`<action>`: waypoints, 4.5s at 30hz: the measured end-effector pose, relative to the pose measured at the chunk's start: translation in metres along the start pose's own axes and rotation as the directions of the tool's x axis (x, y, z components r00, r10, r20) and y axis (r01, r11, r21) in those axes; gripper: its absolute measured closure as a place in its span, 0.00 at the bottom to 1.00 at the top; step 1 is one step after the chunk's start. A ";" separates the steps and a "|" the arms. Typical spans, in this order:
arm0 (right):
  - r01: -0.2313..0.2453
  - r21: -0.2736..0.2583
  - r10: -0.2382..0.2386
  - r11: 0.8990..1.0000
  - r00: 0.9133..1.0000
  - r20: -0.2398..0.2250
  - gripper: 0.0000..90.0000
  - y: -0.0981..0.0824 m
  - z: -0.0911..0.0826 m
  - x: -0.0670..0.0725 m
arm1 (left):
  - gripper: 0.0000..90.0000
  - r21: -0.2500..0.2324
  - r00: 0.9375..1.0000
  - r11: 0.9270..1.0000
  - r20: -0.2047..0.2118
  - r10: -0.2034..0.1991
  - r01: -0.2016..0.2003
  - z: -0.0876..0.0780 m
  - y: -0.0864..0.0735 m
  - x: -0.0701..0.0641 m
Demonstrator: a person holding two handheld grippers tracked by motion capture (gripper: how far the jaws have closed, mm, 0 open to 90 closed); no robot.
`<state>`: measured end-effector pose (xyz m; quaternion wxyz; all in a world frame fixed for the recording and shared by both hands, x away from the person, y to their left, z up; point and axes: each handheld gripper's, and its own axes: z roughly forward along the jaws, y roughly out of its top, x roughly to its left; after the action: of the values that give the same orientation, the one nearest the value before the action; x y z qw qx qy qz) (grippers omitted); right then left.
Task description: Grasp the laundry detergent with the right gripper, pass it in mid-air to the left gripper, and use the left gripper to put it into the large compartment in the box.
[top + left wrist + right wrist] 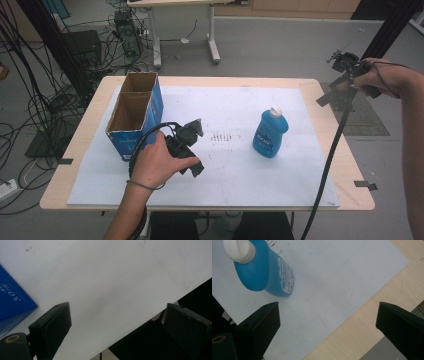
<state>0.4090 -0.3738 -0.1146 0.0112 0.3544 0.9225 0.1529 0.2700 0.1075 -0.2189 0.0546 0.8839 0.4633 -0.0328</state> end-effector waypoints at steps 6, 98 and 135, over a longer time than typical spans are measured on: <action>0.004 -0.006 -0.004 1.000 1.000 -0.001 0.06 -0.005 0.001 0.003 | 0.09 0.000 1.000 1.000 0.000 0.003 -0.003 0.001 0.000 -0.001; -0.039 -0.107 0.036 0.993 0.999 -0.028 0.06 -0.108 0.042 0.024 | 0.09 0.007 1.000 1.000 0.022 0.020 -0.020 0.004 0.000 -0.008; -0.056 -0.203 0.050 0.978 0.998 -0.039 0.05 -0.144 0.057 0.028 | 0.09 -0.005 1.000 1.000 0.018 0.008 -0.008 0.002 -0.004 -0.005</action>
<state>0.3014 -0.4406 -0.2087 0.0279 0.3732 0.8922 0.2529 0.2639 0.1052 -0.2204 0.0613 0.8853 0.4594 -0.0394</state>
